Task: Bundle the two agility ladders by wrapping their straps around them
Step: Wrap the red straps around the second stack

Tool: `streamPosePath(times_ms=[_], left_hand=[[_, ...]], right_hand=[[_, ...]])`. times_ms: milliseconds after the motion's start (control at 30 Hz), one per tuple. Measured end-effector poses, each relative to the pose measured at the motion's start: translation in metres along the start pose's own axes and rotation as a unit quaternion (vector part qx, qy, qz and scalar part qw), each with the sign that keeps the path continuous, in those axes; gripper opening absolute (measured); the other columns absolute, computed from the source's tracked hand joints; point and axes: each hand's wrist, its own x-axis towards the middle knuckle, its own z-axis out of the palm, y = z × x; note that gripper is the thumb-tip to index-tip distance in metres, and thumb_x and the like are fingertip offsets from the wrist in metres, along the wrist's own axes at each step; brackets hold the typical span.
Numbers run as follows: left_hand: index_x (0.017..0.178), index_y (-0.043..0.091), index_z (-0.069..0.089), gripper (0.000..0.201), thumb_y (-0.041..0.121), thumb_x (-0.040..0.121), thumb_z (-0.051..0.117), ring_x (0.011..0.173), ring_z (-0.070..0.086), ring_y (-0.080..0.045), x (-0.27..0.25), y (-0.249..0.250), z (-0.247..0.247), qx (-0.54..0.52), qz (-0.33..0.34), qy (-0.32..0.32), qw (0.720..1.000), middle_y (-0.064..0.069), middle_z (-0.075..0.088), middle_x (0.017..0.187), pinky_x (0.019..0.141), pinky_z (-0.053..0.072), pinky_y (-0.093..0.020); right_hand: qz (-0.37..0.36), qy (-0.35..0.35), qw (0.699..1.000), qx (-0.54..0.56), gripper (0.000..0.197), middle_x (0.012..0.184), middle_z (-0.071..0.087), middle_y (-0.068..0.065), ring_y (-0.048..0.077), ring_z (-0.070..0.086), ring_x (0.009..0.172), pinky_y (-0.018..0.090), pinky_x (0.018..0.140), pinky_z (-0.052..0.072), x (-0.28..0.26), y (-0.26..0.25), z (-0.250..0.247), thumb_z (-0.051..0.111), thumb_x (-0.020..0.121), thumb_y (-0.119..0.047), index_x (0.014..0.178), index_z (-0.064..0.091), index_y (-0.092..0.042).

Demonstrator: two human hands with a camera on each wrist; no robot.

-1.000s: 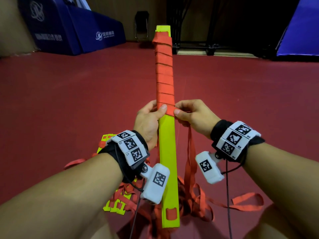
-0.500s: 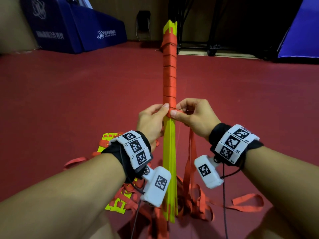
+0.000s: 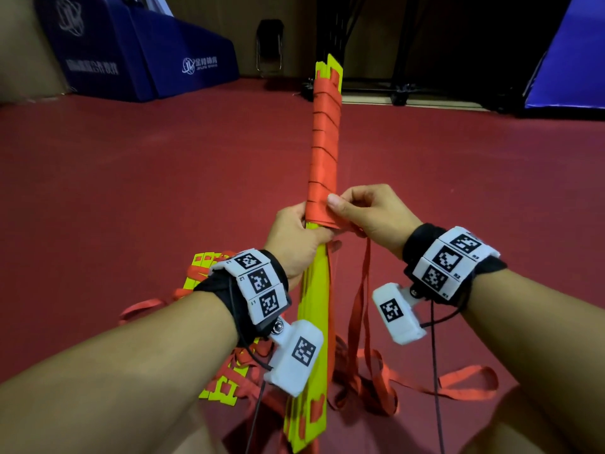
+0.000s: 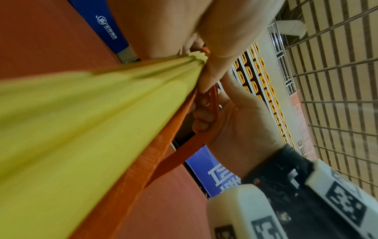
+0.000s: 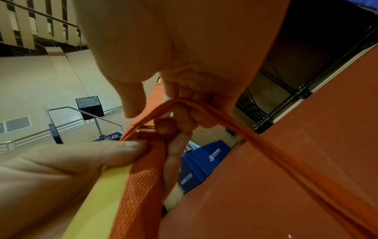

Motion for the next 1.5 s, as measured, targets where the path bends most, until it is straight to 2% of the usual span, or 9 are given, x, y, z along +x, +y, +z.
streamPosePath(times_ms=[167,367,467,600,800,1067,1167,1267,1500], left_hand=[[0.101,0.002,0.063,0.037,-0.028,0.082,0.053,0.079,0.064,-0.03,0.005,0.0,-0.001,-0.001,0.008,0.02,1.0,-0.02,0.067,0.093,0.075,0.056,-0.039],[0.102,0.007,0.06,0.039,-0.027,0.085,0.05,0.087,0.066,-0.024,0.006,0.003,-0.002,-0.059,-0.01,0.022,0.998,-0.013,0.069,0.103,0.092,0.051,-0.043],[0.113,0.001,0.057,0.041,-0.028,0.085,0.049,0.089,0.067,-0.024,0.004,0.004,-0.002,-0.076,-0.008,0.005,0.997,-0.016,0.068,0.106,0.087,0.056,-0.039],[0.131,-0.009,0.048,0.049,-0.028,0.086,0.05,0.08,0.07,-0.024,0.002,0.008,-0.004,-0.105,-0.01,-0.014,0.994,-0.019,0.067,0.106,0.073,0.062,-0.038],[0.135,-0.013,0.043,0.045,-0.017,0.092,0.054,0.069,0.071,-0.019,-0.003,0.013,-0.002,-0.136,-0.011,-0.024,0.99,-0.02,0.065,0.102,0.064,0.062,-0.033],[0.118,-0.002,0.054,0.028,-0.018,0.095,0.048,0.075,0.073,-0.014,0.0,0.011,-0.003,-0.125,-0.002,-0.008,0.992,-0.015,0.067,0.103,0.066,0.063,-0.032],[0.105,0.006,0.056,0.028,-0.019,0.095,0.049,0.074,0.072,-0.011,0.002,0.01,-0.003,-0.111,0.004,0.001,0.994,-0.009,0.068,0.101,0.069,0.061,-0.033],[0.112,0.004,0.056,0.027,-0.017,0.095,0.051,0.074,0.071,-0.011,0.002,0.011,-0.005,-0.09,0.003,-0.002,0.996,-0.008,0.07,0.102,0.064,0.061,-0.027],[0.106,0.008,0.057,0.029,-0.018,0.094,0.051,0.088,0.07,-0.016,0.002,0.01,-0.004,-0.101,0.009,-0.001,0.995,-0.009,0.07,0.102,0.077,0.061,-0.026]], right_hand=[[0.009,-0.058,0.998,-0.038,0.018,0.057,0.058,-0.007,-0.001,0.046,0.047,0.011,0.051,0.036,-0.001,0.002,-0.008,0.064,0.097,-0.013,0.081,0.067,-0.004],[-0.006,-0.057,0.995,-0.078,0.016,0.055,0.057,-0.017,-0.002,0.047,0.053,0.015,0.059,0.039,0.002,0.006,-0.012,0.063,0.097,-0.01,0.081,0.063,-0.011],[0.001,-0.074,0.995,-0.061,0.016,0.063,0.063,-0.006,0.01,0.055,0.058,0.026,0.063,0.046,0.001,0.01,-0.009,0.06,0.099,-0.011,0.083,0.061,-0.008],[0.01,-0.081,0.997,0.018,0.014,0.06,0.068,0.0,0.011,0.063,0.057,0.025,0.064,0.054,-0.001,0.006,-0.008,0.057,0.099,-0.004,0.086,0.06,-0.001],[0.031,-0.073,0.989,0.124,0.01,0.055,0.066,0.0,0.008,0.064,0.052,0.02,0.059,0.055,-0.006,0.004,-0.007,0.057,0.095,0.005,0.086,0.056,0.002],[0.043,-0.084,0.989,0.115,0.014,0.059,0.067,0.005,0.011,0.059,0.049,0.02,0.054,0.049,-0.004,0.006,-0.009,0.063,0.091,0.004,0.078,0.06,0.0],[0.044,-0.11,0.989,0.09,0.018,0.063,0.066,0.007,0.013,0.052,0.05,0.024,0.053,0.042,-0.004,0.006,-0.011,0.065,0.092,-0.014,0.077,0.06,-0.005],[0.069,-0.134,0.985,0.084,0.035,0.063,0.062,0.011,0.016,0.044,0.05,0.028,0.052,0.035,-0.003,0.006,-0.008,0.056,0.093,-0.038,0.073,0.061,-0.01],[0.005,-0.106,0.994,0.017,0.034,0.058,0.055,0.001,0.012,0.045,0.053,0.019,0.054,0.038,-0.004,0.006,-0.01,0.055,0.101,-0.013,0.067,0.059,-0.01]])
